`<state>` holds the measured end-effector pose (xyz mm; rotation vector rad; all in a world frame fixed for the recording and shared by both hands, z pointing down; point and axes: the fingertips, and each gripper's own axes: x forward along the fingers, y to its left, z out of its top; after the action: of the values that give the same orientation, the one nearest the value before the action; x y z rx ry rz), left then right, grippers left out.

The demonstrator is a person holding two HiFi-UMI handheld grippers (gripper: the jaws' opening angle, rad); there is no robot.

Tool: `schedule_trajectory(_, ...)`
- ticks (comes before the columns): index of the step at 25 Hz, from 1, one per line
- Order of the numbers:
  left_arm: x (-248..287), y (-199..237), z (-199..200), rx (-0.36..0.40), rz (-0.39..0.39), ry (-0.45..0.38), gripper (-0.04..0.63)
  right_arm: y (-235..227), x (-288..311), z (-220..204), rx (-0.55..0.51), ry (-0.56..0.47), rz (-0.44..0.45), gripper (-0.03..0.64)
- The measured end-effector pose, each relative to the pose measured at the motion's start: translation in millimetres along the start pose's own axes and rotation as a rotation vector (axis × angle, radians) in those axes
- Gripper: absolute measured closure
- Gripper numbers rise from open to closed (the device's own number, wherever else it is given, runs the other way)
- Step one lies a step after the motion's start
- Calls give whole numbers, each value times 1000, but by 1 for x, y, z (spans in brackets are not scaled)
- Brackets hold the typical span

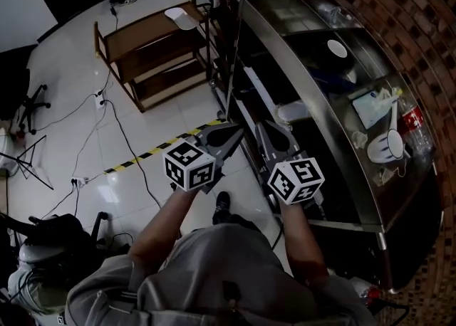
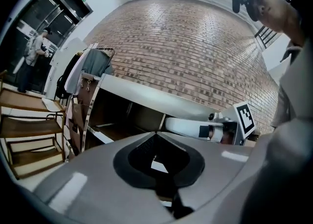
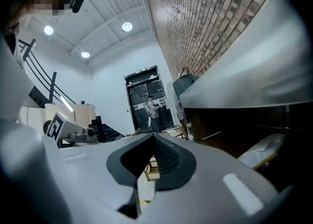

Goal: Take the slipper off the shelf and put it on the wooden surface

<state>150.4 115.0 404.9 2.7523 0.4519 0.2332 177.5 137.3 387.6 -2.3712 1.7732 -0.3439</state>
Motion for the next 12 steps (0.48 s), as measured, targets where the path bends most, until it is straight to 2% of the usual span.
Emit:
schedule_trajectory(6, 34, 36, 12, -3, -32, 31, 624, -37, 34, -3, 16, 33, -68, 618)
schedule_trajectory(12, 83, 42, -2, 15, -154, 120, 624, -89, 35, -33, 63, 83, -258, 617)
